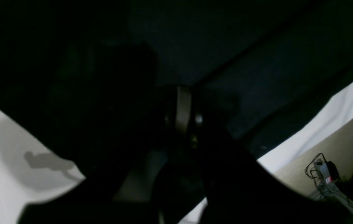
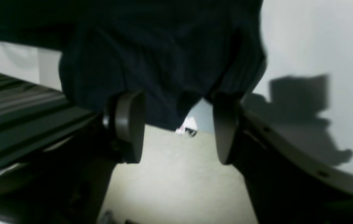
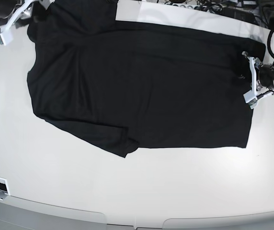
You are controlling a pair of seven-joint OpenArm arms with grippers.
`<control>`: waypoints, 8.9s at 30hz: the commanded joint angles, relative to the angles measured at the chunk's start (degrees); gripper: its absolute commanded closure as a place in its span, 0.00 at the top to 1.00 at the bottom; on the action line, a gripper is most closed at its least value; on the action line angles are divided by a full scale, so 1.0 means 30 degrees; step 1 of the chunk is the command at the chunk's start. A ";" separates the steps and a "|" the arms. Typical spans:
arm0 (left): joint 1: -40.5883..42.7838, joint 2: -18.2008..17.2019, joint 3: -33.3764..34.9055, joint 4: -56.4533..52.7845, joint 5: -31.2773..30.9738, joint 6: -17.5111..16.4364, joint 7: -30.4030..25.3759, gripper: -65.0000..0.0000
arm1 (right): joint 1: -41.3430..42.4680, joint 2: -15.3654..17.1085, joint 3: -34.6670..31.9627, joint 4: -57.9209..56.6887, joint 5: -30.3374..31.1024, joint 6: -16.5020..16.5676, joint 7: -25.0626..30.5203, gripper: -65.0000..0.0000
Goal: Layout the t-shirt on the table in an organized manner, then fold the t-shirt properly
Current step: 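Drag the shirt shoulder with the right gripper to straighten it, then hold the shirt edge with both grippers and smooth it flat, then move the right gripper to the shirt shoulder and grasp it, then slide the right gripper along the shirt side toward the hem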
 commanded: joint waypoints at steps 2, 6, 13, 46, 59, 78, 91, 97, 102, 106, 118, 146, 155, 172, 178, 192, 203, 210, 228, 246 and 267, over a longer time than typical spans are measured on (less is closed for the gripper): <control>-0.0306 -0.0423 -0.0146 0.0189 -0.0357 0.0015 -0.0182 0.00 | -0.0036 0.0182 0.0138 -0.0670 0.0947 0.0568 0.0219 0.57; -0.0306 -0.0423 -0.0146 0.0189 -0.0364 0.0015 -0.0182 0.00 | -0.0015 0.0175 0.0138 -0.2455 0.2222 0.1406 0.0197 0.57; -0.0306 -0.0423 -0.0146 0.0189 -0.0641 0.0015 -0.0182 0.00 | 0.0969 0.0175 0.0117 -0.5217 0.3650 0.2390 0.0000 0.57; -0.0299 -0.0423 -0.0146 0.0189 -0.1144 0.0015 0.0313 0.00 | 0.2361 -0.0299 -0.2076 -0.5690 0.1137 0.2642 -0.0721 0.55; -0.0306 -0.0423 -0.0146 0.0189 -0.1137 0.0015 0.0321 0.00 | 0.2492 -0.0335 -0.2244 -0.5690 0.1268 0.2642 -0.0816 0.00; -0.0306 -0.0430 -0.0146 0.0189 -0.1144 0.0015 0.0678 0.00 | 0.3388 0.0299 -0.2237 -0.1413 0.6120 0.2642 -0.4150 0.00; -0.0306 -0.0430 -0.0146 0.0189 -0.1137 0.0007 0.0692 0.00 | 0.5493 0.0291 -0.2237 -0.1421 0.2200 0.2642 -0.3854 0.00; -0.0306 -0.0430 -0.0146 0.0189 -0.1137 0.0007 0.0685 0.00 | 0.5646 0.0291 -0.2237 -0.1421 0.0532 0.2642 -0.2361 0.00; -0.0306 -0.0430 -0.0146 0.0189 -0.1137 0.0007 0.0685 0.00 | 0.5646 0.0342 -0.2237 -0.1421 0.0648 0.2642 -0.2353 0.48; -0.0306 -0.0430 -0.0146 0.0189 -0.1129 0.0000 0.0685 0.00 | 0.5646 0.1013 -0.2237 -0.1297 0.3468 0.2642 -0.3716 0.64; -0.0306 -0.0437 -0.0146 0.0189 -0.1129 0.0007 0.0758 0.00 | 0.4073 0.1523 -0.2244 0.1399 1.0797 0.2642 -0.4150 0.64; -0.0306 -0.0430 -0.0146 0.0189 -0.1137 0.0007 0.0670 0.00 | 0.2565 0.0459 -1.3355 0.1326 -1.3143 -0.1763 0.3898 0.62; -0.0306 -0.0430 -0.0146 0.0189 -0.1151 0.0007 0.0670 0.00 | 0.2681 0.0459 -1.4513 -0.1443 -1.5460 -0.4379 0.4131 0.62; -0.0306 -0.0430 -0.0146 0.0189 -0.1137 0.0007 0.0678 0.00 | 0.3308 0.0466 -1.4506 -0.1231 -1.6728 -0.3249 0.2222 0.00; -0.0313 -0.0430 -0.0146 0.0189 -0.1137 0.0007 0.0670 0.00 | 0.3315 0.0619 -1.4506 0.1297 -1.6735 -0.2448 0.0656 0.00; -0.0306 -0.0430 -0.0146 0.0189 -0.1144 0.0007 0.0699 0.00 | 0.3738 0.0656 -1.4491 0.4379 -1.4579 -0.1195 0.2157 0.00; -0.0306 -0.0430 -0.0146 0.0189 -0.1144 0.0000 0.0736 0.00 | 0.6309 0.0656 -1.4491 0.4065 -1.6320 -0.2994 0.3963 0.00; -0.0299 -0.0430 -0.0146 0.0189 -0.1144 0.0000 0.0736 0.00 | 0.8087 0.0656 -1.4491 0.2761 -1.6305 -0.3213 0.4197 0.00; -0.1144 -0.0532 -0.0153 0.0189 -0.1158 0.0007 0.1348 0.00 | 0.9719 0.0648 -1.4491 0.0153 -1.7303 -0.6054 0.4823 0.00; -0.2965 -0.1122 -0.0168 0.0182 -0.2994 0.0590 0.3373 0.32 | 1.2284 0.0663 -1.4491 0.0160 -1.9241 -0.8327 0.5166 0.54; -0.2907 -0.0379 -0.0160 0.0182 -0.2987 0.0882 0.3082 0.32 | 2.0939 0.0648 -1.8921 -1.1475 -1.6517 0.0408 1.0295 0.54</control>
